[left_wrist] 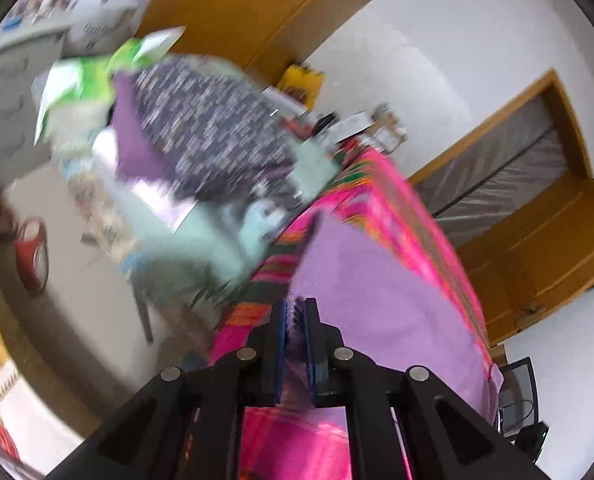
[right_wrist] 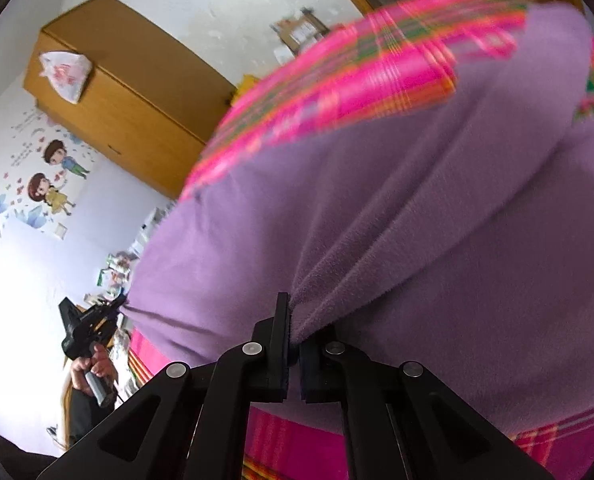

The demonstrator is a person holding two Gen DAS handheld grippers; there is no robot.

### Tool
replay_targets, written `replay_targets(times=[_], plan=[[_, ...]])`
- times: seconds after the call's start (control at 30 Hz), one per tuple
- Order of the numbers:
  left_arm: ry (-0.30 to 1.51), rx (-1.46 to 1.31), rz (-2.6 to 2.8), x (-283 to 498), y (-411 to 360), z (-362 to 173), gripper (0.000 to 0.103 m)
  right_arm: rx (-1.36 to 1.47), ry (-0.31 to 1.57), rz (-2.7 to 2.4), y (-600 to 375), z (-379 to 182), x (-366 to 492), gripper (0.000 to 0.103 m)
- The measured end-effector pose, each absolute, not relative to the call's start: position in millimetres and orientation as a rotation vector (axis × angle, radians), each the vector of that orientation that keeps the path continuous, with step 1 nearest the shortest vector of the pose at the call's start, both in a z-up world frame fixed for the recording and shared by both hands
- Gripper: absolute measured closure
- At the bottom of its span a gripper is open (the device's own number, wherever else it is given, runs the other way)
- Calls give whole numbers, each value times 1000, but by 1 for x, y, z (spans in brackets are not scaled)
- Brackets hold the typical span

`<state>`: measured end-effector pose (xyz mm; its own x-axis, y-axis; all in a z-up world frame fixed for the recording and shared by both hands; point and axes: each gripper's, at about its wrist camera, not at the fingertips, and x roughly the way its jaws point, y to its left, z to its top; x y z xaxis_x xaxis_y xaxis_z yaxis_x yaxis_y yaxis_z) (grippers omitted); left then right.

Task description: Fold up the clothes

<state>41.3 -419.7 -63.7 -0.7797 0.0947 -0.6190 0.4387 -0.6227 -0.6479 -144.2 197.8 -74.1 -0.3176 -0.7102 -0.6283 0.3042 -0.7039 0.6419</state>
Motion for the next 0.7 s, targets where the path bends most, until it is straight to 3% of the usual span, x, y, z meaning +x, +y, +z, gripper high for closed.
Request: replay_targets(times=[0.2,0.43,0.6,0.7], plan=[[1264,927,-2468,48,-421,-68,91,1294,-511,-2036,197,-77,-143,97],[1119,870,-2423,73,-413,-43,93,1264,-349,-2076,208,-64,-137,89],[977,999,-2609,50,-348,-28,93,1151,-178,-2112,205,-45,-129,88],[862,1135,-2724,25,-296,-31,91,1067,-72,-2118,190,-36,-122,81]])
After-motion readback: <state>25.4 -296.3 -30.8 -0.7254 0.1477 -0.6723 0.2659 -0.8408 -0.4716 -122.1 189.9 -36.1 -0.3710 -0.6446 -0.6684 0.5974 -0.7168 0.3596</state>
